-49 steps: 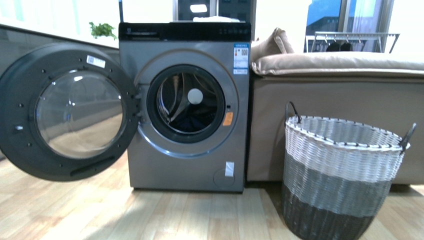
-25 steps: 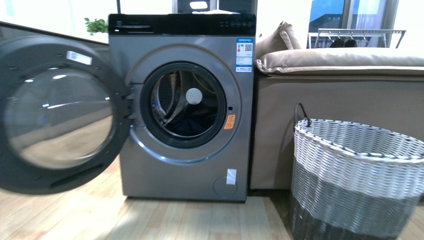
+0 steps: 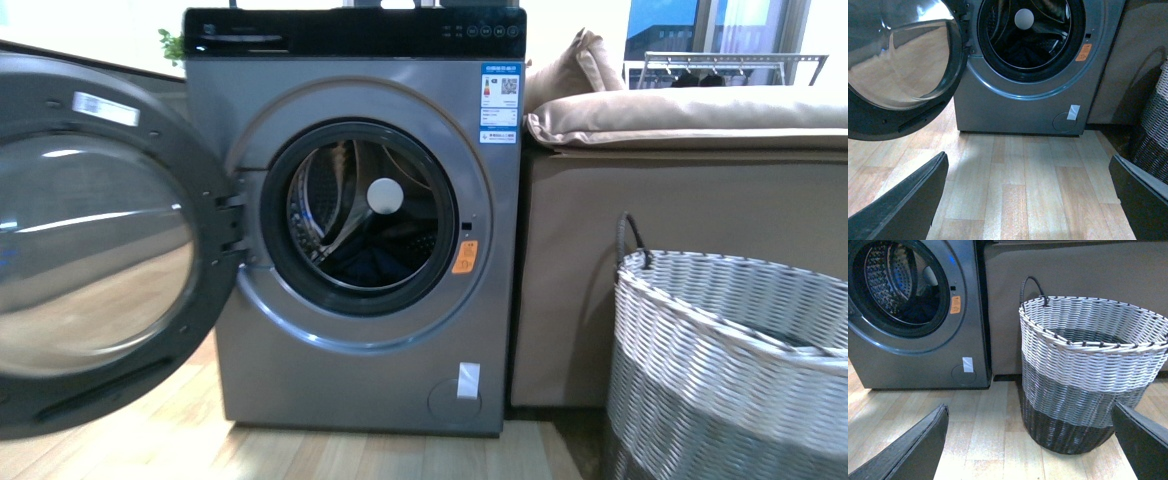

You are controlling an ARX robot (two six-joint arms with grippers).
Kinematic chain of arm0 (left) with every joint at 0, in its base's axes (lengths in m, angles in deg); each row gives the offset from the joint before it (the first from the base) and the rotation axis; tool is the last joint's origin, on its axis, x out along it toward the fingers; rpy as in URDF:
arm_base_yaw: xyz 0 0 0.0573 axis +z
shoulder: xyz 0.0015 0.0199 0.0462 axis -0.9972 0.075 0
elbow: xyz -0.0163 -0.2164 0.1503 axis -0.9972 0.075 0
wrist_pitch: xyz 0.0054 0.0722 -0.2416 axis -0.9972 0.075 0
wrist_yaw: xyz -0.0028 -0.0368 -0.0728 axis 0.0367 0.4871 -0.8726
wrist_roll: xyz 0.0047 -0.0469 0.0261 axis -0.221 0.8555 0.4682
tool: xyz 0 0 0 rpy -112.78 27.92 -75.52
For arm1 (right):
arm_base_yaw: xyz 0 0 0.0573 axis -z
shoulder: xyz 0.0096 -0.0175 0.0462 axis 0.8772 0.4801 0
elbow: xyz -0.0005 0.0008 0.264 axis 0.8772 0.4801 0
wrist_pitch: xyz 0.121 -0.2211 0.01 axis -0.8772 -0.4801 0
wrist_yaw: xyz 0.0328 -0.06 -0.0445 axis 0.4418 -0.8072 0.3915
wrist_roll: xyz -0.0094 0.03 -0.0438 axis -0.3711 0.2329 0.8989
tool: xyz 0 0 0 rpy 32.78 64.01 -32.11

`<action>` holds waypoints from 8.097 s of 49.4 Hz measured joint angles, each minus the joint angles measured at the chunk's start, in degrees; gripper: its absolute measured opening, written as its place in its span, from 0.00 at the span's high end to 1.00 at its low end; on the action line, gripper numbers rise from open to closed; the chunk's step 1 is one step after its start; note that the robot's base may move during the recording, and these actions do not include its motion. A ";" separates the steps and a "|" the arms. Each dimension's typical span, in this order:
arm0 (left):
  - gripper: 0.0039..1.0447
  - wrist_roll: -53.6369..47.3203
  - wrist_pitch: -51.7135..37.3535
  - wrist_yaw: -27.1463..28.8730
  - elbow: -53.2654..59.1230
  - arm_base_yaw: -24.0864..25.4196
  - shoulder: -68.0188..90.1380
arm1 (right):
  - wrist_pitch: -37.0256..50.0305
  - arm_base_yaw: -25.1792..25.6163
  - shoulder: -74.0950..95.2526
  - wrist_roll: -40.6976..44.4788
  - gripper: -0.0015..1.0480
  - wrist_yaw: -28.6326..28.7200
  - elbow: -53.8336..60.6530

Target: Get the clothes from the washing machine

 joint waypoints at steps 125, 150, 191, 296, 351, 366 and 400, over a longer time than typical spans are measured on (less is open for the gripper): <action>0.06 11.04 -37.75 -4.24 -6.51 -0.90 46.99 | -0.02 0.00 0.00 0.02 0.07 0.13 0.00; 0.06 3.06 -51.63 -2.64 -26.62 -4.90 89.31 | -0.02 0.00 0.00 0.00 0.07 0.13 0.00; 0.06 -1.29 -42.25 0.55 -55.28 -10.88 112.13 | -0.02 0.00 0.00 0.02 0.07 0.13 0.00; 0.57 -0.87 3.02 2.78 -110.22 -7.93 147.67 | -0.02 0.00 0.00 0.00 0.07 0.13 0.00; 0.82 0.46 -25.70 -5.64 -56.15 -9.25 104.06 | -0.02 0.00 0.00 0.00 0.07 0.13 0.00; 0.82 0.52 -26.88 -8.20 -44.04 -10.23 88.39 | -0.02 0.00 0.00 0.00 0.07 0.13 0.00; 0.82 0.28 -19.93 -13.88 -36.83 -8.61 66.25 | -0.02 0.00 0.00 0.00 0.07 0.13 0.00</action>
